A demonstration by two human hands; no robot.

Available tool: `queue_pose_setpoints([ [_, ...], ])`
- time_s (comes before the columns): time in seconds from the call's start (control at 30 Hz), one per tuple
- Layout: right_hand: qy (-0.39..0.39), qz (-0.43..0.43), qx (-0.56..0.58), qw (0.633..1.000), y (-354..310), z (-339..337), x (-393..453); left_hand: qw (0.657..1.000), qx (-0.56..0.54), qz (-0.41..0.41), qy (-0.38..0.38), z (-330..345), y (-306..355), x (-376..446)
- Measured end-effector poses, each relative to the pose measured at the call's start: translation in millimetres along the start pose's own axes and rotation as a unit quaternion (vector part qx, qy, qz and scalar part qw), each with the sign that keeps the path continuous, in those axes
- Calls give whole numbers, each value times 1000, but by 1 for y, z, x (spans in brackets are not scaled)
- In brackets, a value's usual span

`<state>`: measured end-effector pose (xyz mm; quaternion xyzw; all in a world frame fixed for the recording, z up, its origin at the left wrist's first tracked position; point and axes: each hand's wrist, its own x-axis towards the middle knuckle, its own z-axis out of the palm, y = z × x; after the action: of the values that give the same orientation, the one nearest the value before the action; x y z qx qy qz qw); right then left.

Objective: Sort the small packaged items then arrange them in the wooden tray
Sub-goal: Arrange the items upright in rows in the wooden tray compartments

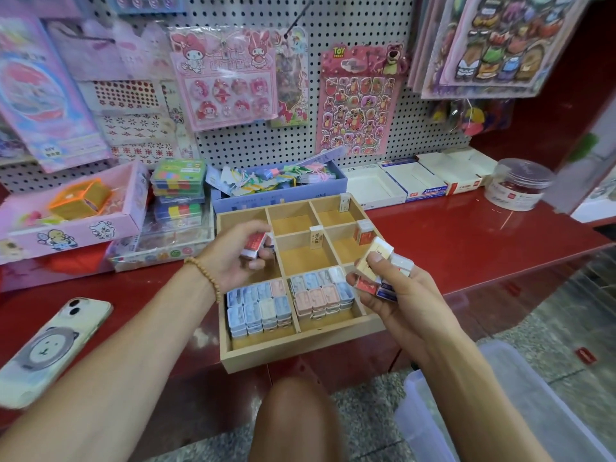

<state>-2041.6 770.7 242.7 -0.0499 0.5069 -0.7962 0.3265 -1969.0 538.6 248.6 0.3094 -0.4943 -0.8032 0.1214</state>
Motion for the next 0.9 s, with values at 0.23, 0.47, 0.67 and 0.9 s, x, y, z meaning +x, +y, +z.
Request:
queue_pose_setpoints([
  [0.23,36,-17,16,999,-14,-21,-2,980,185,24,-64,49,-3,1],
  [0.47,95,-45,-38,994,-33,-56,8,876,460,142,-39,104,-17,42],
  [0.67,128,-45,-69,988,-37,-89,22,739,637,218,-24,136,-25,82],
  [0.9,133,-28,-89,987,-32,-113,27,714,660,235,-2,144,-44,118],
])
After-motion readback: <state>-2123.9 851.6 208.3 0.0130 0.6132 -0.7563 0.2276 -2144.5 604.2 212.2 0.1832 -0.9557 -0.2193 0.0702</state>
